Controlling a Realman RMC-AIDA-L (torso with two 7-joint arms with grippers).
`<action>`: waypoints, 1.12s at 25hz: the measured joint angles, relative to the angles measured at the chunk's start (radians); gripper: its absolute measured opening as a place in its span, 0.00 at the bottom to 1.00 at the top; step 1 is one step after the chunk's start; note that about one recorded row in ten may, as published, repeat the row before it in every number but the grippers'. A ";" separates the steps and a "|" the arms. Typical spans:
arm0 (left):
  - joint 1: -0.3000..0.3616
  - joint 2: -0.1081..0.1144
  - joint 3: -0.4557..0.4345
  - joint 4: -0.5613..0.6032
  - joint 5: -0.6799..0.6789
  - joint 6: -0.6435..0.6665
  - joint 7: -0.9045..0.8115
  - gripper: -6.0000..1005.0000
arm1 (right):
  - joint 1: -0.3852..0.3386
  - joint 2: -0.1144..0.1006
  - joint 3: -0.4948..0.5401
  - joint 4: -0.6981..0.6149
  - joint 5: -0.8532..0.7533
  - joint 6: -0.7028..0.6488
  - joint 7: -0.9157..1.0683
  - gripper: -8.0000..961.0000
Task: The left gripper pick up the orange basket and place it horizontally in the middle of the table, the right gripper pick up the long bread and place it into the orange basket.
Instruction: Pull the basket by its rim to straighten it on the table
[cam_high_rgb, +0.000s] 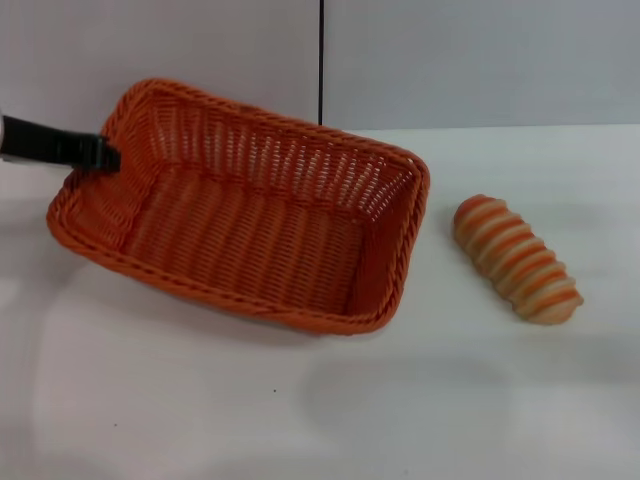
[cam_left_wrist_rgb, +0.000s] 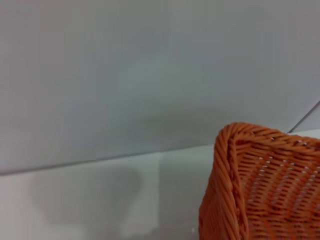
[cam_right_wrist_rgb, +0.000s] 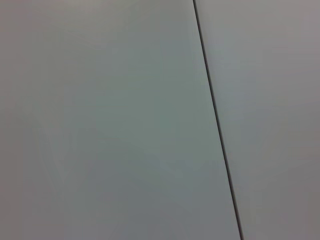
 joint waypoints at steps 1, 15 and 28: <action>0.000 0.000 0.000 0.000 0.000 0.000 0.000 0.19 | 0.004 0.000 0.000 -0.001 0.000 0.005 0.000 0.68; 0.151 -0.010 0.008 0.101 -0.022 0.063 -0.005 0.17 | 0.039 -0.010 -0.010 -0.002 -0.026 0.023 0.006 0.68; 0.266 -0.011 0.010 0.126 -0.189 0.046 -0.005 0.17 | 0.047 -0.004 -0.013 -0.012 -0.027 0.045 0.013 0.67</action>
